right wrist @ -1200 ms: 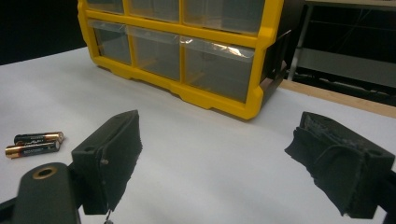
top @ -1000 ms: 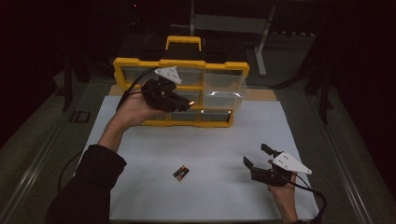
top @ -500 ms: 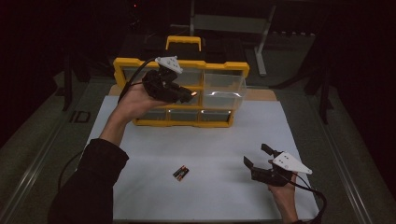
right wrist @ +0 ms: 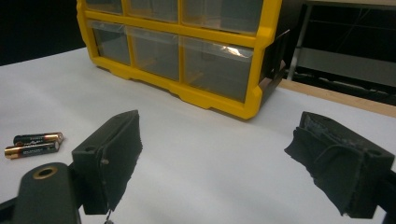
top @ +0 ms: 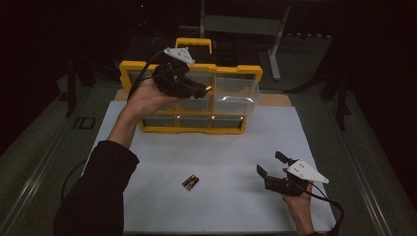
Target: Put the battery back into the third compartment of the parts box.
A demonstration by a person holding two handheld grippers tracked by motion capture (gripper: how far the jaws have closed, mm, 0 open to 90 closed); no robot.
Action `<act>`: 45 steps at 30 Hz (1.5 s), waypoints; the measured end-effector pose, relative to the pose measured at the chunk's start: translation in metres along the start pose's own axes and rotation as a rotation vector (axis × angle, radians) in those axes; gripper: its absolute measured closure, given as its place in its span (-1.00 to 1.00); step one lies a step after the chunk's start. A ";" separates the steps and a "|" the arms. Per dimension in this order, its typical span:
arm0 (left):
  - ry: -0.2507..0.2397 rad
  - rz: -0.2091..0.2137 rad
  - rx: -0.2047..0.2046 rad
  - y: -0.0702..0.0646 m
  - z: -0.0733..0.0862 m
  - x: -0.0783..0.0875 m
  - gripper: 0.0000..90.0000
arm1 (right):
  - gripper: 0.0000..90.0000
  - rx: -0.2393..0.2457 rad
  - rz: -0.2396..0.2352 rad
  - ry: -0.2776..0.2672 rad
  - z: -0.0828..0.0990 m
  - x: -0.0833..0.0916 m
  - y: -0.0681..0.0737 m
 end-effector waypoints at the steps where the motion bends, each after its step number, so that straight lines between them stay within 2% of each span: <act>1: -0.004 0.000 0.000 0.000 -0.002 0.000 0.73 | -0.68 0.001 0.000 -0.001 0.000 0.000 0.000; 18: -0.083 -0.003 0.029 -0.001 -0.027 -0.006 0.73 | -0.68 -0.003 -0.002 0.000 0.000 0.000 0.000; 31: -0.126 0.006 0.029 -0.008 -0.035 -0.015 0.73 | -0.68 -0.001 -0.001 0.001 0.000 -0.001 0.000; 35: -0.148 0.020 0.034 -0.012 -0.038 -0.019 0.73 | -0.68 -0.001 -0.001 0.001 0.000 -0.001 0.000; 38: -0.147 0.016 0.023 -0.015 -0.039 -0.023 0.73 | -0.68 0.000 0.000 0.001 0.000 -0.001 0.000; 45: -0.166 0.017 0.036 -0.017 -0.041 -0.029 0.73 | -0.67 0.000 -0.001 0.002 0.000 -0.001 0.000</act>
Point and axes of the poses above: each handheld gripper's, and its own axes: x roughly backward along the jaws, z roughly out of its underside, y roughly to its left, the point moved 6 cm from there along -x, roughly forward along the jaws, and after that the axes turned 10 degrees about x, right-handed, at the moved point
